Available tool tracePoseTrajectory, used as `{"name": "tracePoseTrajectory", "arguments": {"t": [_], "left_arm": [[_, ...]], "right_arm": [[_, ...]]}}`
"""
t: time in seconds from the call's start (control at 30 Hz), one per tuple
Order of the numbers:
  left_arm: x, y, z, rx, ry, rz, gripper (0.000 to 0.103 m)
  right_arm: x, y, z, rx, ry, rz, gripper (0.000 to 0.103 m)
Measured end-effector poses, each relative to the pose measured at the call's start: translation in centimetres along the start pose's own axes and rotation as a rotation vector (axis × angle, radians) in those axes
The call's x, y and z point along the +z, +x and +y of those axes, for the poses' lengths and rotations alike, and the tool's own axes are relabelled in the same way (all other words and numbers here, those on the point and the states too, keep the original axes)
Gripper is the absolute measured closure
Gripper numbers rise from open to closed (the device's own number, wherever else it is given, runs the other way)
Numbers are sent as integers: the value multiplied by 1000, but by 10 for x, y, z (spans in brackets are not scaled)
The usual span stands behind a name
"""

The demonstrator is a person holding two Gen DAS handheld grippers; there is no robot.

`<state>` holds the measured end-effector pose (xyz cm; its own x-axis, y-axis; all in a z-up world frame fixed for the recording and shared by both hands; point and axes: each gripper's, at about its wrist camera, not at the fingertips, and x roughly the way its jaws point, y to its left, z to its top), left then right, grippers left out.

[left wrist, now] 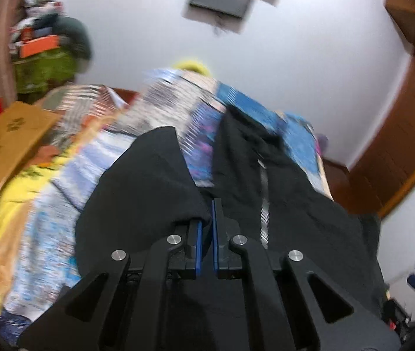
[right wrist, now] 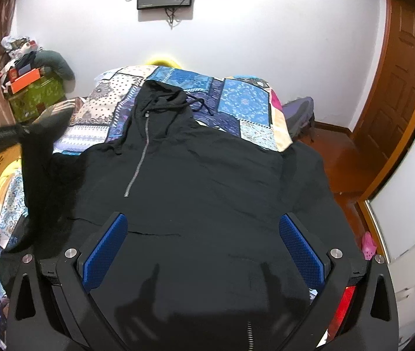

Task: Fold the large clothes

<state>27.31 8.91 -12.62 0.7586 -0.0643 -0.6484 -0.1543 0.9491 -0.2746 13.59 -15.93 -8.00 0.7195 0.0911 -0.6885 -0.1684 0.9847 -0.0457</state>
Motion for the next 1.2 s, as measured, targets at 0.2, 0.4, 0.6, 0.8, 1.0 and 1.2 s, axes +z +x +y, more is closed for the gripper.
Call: {"name": "tracePoseTrajectory", "arguments": {"t": [0.2,0.4,0.6,0.8,1.0,1.2], "left_arm": [[-42,42,-51,-63,130,185,99],[-89,75,-65,-63,200,387,99],[-99,69,-61,-84,218,433,69],[-88,35,-58,-105,256,376,56],[-64,-28,-26,-43,248,188,48],[-34,-75,28,83,221,12,34]], "right_arm": [[-7,1,-13,-6,25,17,0],[-13,5,-17,-11,26,46,0],[-15,8,-14,-19,-1,64,0],[-3,3,-3,-3,-32,41,0],[21,-4,26,42,-91,-2,0],[39,1,75,108,-204,-26,0]]}}
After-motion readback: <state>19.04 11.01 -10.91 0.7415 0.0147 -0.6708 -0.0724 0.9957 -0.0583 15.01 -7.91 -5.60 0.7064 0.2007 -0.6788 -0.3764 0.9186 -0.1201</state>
